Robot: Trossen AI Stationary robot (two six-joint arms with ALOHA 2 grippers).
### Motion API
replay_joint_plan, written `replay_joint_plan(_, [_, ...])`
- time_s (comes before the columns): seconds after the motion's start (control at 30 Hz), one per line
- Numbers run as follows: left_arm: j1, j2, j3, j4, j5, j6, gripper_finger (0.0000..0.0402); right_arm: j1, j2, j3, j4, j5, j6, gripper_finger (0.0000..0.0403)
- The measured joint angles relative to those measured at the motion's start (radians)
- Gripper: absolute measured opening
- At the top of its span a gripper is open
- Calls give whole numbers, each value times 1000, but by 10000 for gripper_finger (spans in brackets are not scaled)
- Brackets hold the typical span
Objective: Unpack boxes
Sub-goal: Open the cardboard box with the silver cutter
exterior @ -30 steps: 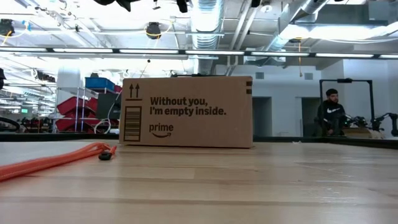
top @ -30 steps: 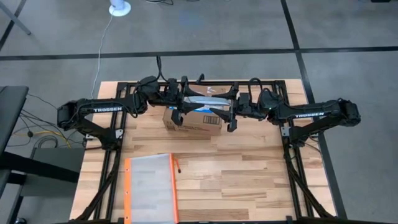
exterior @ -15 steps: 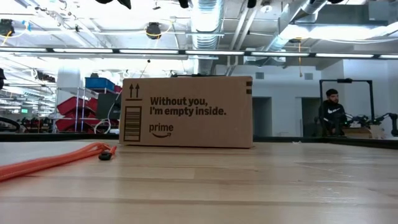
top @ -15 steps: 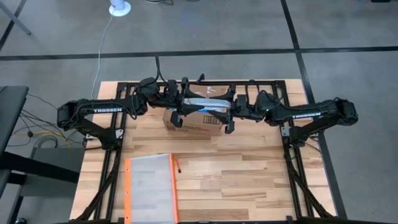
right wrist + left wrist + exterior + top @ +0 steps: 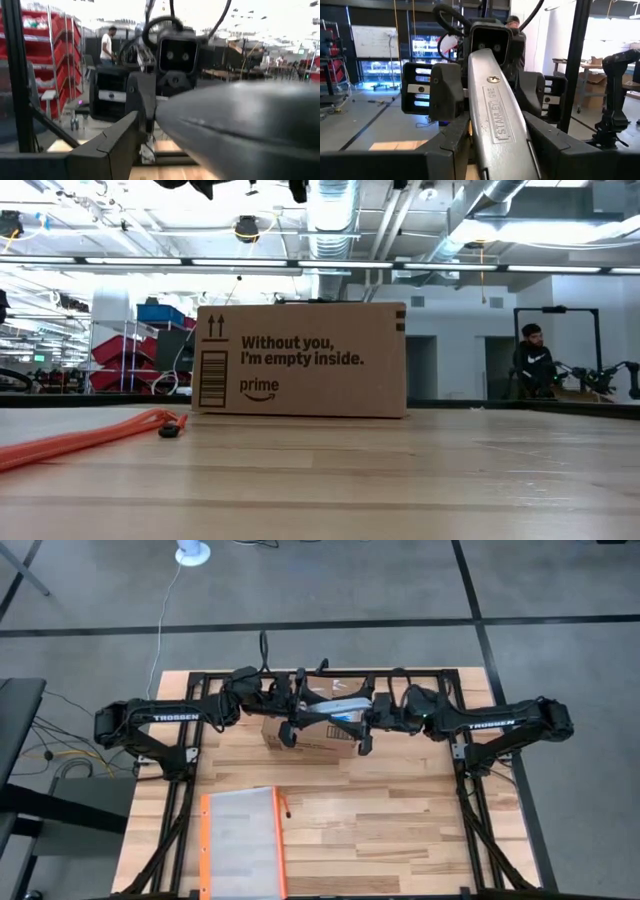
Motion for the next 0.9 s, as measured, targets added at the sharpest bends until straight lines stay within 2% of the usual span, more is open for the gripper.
replay_joint_plan(0.3, [21,-42,0,-124,-2,20,128,-8,-34,8,-35,0,-9,221])
replay_joint_plan(0.9, [20,-44,9,-111,12,32,128,-13,-8,38,-74,0,4,221])
